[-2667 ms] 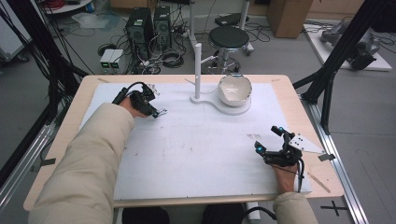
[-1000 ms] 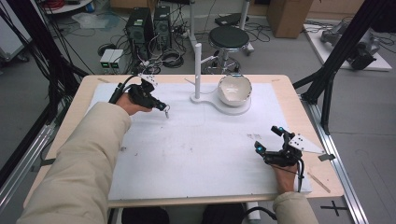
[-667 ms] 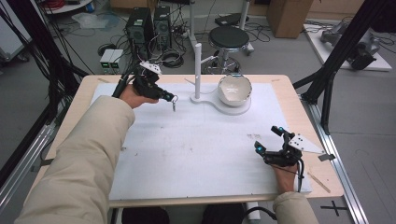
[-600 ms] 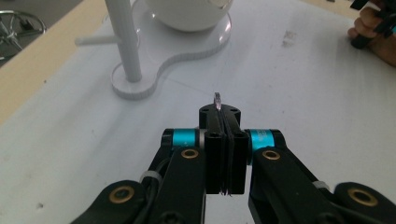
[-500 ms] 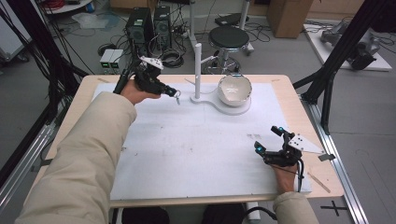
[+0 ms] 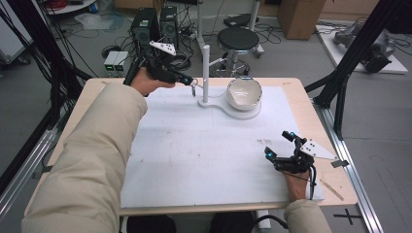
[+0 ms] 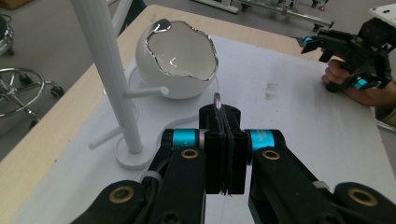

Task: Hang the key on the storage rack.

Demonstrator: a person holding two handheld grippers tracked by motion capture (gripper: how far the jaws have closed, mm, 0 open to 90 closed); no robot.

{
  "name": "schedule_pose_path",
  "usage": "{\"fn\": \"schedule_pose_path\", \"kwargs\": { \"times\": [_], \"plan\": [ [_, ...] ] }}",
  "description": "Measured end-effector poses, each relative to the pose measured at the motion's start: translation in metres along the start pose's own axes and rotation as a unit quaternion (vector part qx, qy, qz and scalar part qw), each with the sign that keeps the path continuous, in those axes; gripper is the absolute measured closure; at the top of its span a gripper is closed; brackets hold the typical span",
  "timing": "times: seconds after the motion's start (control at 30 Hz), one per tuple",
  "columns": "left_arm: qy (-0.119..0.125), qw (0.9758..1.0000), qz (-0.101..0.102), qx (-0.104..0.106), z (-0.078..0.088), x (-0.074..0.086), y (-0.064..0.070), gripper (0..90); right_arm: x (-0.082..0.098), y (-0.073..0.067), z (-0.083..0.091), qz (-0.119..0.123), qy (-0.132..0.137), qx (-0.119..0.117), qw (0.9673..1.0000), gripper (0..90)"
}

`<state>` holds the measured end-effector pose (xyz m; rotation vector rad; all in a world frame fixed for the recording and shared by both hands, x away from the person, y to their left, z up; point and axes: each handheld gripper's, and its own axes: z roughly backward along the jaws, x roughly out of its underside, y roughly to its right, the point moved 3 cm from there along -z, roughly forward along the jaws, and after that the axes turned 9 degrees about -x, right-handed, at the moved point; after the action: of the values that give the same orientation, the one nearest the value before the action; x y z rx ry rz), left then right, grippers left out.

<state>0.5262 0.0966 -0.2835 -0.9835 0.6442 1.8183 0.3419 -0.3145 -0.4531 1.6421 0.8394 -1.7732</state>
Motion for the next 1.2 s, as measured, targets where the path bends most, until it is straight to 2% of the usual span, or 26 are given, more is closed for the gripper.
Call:
{"fn": "schedule_pose_path", "kwargs": {
  "times": [0.07, 0.33, 0.53, 0.7, 0.93, 1.2],
  "plan": [
    [0.003, 1.0000, 0.000, 0.007, -0.003, -0.004, -0.001, 88.5, 0.000, 0.000, 0.000, 0.000, 0.000, 0.000, 1.0000, 0.5],
    [0.023, 0.9996, -0.011, 0.009, -0.019, -0.018, -0.005, 88.5, 0.000, 0.000, 0.000, -0.001, 0.000, 0.001, 1.0000, 0.5],
    [0.019, 0.9997, 0.003, 0.012, -0.028, -0.014, -0.009, 88.5, 0.000, 0.000, 0.000, 0.000, 0.000, 0.000, 1.0000, 0.5],
    [0.009, 0.9998, 0.006, 0.019, -0.038, -0.010, -0.010, 88.5, 0.000, 0.000, 0.000, -0.003, 0.000, 0.001, 1.0000, 0.5],
    [0.005, 0.9997, 0.021, 0.011, -0.047, -0.001, -0.016, 88.4, 0.000, 0.000, 0.001, -0.002, -0.001, -0.001, 1.0000, 0.5],
    [0.008, 0.9997, 0.023, 0.000, -0.052, 0.000, -0.019, 88.4, 0.000, 0.001, 0.001, 0.000, -0.001, 0.000, 1.0000, 0.5]
  ]
}}
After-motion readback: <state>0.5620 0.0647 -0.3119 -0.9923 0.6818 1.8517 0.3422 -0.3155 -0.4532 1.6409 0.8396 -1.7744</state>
